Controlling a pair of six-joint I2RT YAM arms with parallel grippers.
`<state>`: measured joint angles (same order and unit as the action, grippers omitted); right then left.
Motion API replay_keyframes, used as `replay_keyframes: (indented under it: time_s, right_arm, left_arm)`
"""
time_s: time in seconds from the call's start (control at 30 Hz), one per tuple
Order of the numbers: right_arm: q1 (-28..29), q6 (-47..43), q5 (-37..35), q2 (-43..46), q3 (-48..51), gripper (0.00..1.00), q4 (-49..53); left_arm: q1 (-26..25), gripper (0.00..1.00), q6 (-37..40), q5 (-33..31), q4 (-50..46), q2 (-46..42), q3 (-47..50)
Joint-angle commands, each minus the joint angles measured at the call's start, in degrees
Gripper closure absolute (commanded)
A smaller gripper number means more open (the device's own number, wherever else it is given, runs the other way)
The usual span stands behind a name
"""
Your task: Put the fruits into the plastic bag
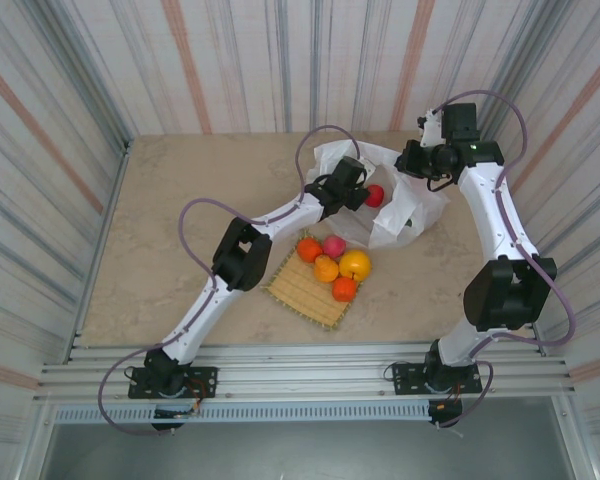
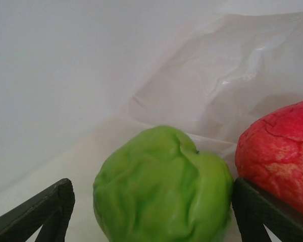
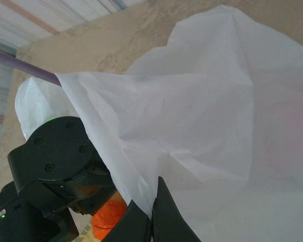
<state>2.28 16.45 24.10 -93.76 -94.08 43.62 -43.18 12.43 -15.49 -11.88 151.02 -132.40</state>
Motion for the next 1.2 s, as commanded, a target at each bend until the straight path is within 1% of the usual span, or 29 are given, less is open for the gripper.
replay_keyframes:
  time_s: [0.0, 0.13, 0.3, 0.5, 0.6, 0.73, 0.87, 1.0, 1.17]
  right_arm:
    - [0.2, -0.5, 0.6, -0.6, -1.6, 1.0, 1.6]
    - [0.2, -0.5, 0.3, -0.7, -1.3, 1.0, 1.5]
    - [0.2, -0.1, 0.5, -0.9, -0.8, 1.0, 0.7]
    - [0.3, -0.3, 0.2, -1.1, -0.3, 1.0, 0.7]
    - [0.2, -0.4, 0.2, -1.2, -0.3, 1.0, 0.7]
    - [-0.1, -0.7, 0.1, -1.1, -0.3, 1.0, 0.8]
    - [-0.5, -0.7, 0.3, -1.0, -0.1, 1.0, 0.6]
    - [-0.5, -0.7, 0.5, -1.3, -0.1, 1.0, 0.5]
    - [-0.5, -0.8, 0.7, -1.6, 0.0, 1.0, 0.2]
  left_arm:
    - [0.5, 0.14, -2.1, 1.5, -0.4, -3.3, 0.9]
    - [-0.3, 0.14, -3.4, 2.3, 0.6, -8.3, 6.4]
    - [-2.4, 0.14, -5.9, 4.1, 5.5, -17.5, 19.0]
    - [-6.1, 0.15, -6.7, 5.8, 8.0, -26.0, 29.9]
    - [-8.2, 0.15, -5.8, 4.4, 9.0, -29.9, 34.9]
    - [-10.5, 0.15, -6.1, 4.3, 10.6, -37.8, 44.2]
    - [-11.1, 0.15, -11.1, 3.4, 10.3, -46.4, 53.9]
    - [-11.8, 0.16, -14.4, 4.9, 8.7, -55.3, 62.6]
    - [-11.8, 0.16, -22.7, 9.3, 0.3, -65.6, 69.3]
